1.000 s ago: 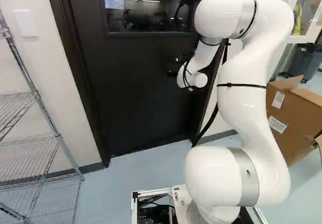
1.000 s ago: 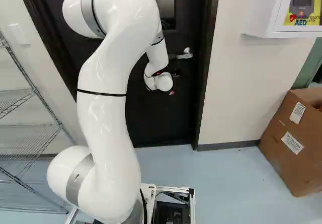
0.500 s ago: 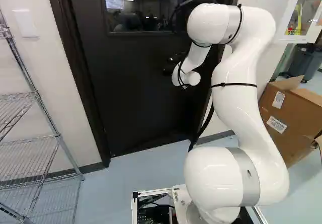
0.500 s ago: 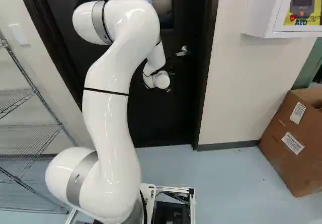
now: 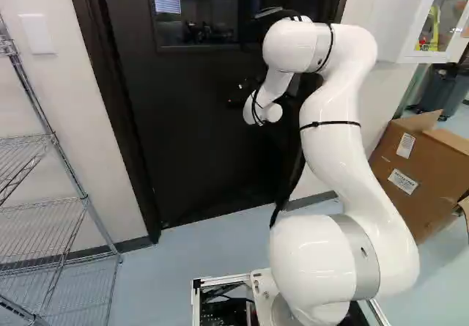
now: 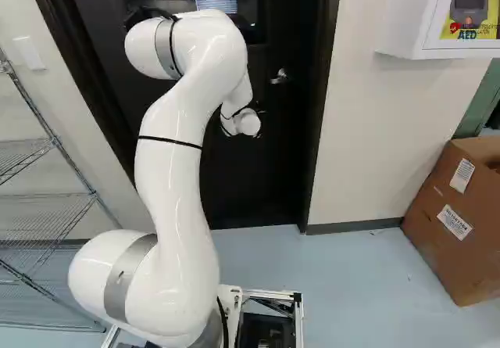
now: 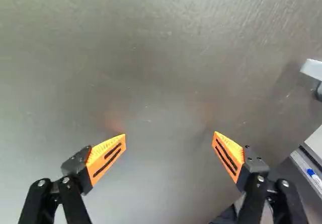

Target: Open the door and move inside

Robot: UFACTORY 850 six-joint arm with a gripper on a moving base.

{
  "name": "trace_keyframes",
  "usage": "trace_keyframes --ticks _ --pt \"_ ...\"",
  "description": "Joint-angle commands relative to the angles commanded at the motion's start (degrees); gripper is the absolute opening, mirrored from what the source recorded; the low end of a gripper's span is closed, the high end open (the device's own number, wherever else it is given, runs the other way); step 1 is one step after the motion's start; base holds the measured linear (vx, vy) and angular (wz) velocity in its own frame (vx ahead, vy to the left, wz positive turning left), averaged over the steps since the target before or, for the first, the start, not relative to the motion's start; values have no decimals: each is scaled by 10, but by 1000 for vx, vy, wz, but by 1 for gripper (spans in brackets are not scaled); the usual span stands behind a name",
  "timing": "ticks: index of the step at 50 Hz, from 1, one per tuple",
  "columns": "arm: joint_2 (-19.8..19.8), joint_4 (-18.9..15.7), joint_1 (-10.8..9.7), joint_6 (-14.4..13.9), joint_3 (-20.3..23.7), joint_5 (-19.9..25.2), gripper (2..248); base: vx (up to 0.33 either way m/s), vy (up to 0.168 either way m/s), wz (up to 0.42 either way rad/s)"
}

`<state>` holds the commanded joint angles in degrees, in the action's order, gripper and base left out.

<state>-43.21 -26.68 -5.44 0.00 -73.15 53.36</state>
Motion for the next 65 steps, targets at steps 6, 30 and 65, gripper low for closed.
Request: trace_keyframes --ticks 6,30,65 --pt "-14 -12 7 0 -19 1 247 0 0 0" --pt "-71 -44 35 0 -103 6 247 0 0 0" --pt "-113 -44 42 0 -164 6 247 0 0 0"
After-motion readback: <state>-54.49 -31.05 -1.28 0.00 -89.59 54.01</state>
